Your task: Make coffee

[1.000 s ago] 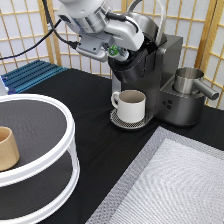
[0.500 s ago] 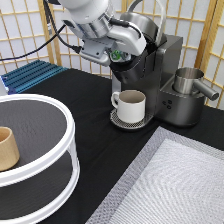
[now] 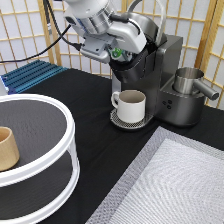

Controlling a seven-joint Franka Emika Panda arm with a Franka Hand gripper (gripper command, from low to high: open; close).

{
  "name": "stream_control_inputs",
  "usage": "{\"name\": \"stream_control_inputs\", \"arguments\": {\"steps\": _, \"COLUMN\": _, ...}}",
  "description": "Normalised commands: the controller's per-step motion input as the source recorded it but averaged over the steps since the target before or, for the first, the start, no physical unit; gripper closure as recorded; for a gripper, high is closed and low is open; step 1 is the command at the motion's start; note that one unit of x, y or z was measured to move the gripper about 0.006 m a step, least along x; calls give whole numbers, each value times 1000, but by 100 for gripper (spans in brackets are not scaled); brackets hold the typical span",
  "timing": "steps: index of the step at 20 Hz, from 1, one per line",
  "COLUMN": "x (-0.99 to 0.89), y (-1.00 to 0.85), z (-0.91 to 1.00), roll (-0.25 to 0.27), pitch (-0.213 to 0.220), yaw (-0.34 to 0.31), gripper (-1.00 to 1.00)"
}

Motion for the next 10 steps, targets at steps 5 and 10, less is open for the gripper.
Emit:
{"name": "stream_control_inputs", "arguments": {"steps": 5, "x": -34, "y": 67, "z": 189, "roll": -93, "pitch": 6, "yaw": -79, "gripper": -100}}
{"name": "stream_control_inputs", "arguments": {"steps": 10, "x": -113, "y": 5, "z": 266, "roll": -60, "pitch": 15, "yaw": -86, "gripper": -100}}
